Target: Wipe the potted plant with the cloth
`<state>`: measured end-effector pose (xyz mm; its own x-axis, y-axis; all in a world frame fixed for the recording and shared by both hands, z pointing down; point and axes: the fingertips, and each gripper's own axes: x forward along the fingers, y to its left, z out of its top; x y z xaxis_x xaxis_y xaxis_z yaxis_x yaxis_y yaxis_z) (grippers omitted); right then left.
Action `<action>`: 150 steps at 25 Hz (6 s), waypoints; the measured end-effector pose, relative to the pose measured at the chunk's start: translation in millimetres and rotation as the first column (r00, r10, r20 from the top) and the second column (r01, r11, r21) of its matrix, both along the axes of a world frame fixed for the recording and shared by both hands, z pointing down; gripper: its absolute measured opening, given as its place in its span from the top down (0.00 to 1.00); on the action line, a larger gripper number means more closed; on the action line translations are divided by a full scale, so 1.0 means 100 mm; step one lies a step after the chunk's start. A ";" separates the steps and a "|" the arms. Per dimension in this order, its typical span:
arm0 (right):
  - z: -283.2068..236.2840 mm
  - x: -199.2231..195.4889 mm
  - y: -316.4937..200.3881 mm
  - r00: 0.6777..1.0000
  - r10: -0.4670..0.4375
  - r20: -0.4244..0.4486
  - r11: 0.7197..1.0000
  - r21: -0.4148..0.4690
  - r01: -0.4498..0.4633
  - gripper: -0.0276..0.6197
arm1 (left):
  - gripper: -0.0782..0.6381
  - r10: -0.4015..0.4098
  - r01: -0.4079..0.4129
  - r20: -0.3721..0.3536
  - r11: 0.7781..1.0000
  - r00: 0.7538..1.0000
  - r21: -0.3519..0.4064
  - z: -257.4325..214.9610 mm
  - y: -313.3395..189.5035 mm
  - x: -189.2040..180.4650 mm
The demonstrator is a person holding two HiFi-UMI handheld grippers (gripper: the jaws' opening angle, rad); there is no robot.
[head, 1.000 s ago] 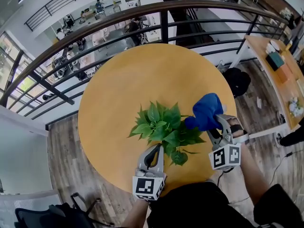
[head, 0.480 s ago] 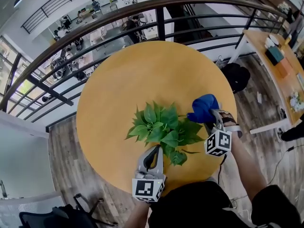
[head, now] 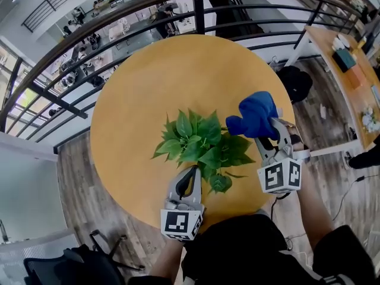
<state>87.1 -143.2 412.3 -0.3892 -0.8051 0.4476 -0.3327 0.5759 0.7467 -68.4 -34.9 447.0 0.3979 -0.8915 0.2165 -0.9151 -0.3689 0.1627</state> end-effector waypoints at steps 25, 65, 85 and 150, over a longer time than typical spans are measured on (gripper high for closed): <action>1.18 0.93 0.94 0.985 0.139 -0.106 0.868 -0.465 -0.173 0.72 | 0.89 0.019 -0.019 -0.012 1.000 1.000 0.002 0.01 0.01 0.03; 1.03 0.18 1.73 0.941 -0.330 -0.077 0.714 -0.672 0.195 0.72 | 0.89 -0.098 0.097 -0.067 0.995 0.993 -0.020 0.04 0.09 -0.56; 0.94 -0.56 2.27 0.884 -0.169 0.436 0.324 -0.823 0.467 0.72 | 0.89 0.020 -0.020 0.012 0.999 1.000 -0.050 0.20 0.13 -0.16; 0.11 -0.22 1.85 0.948 -0.094 0.305 0.602 -0.741 0.298 0.72 | 0.89 -0.014 0.012 -0.027 0.998 1.000 -0.062 0.21 0.00 -0.29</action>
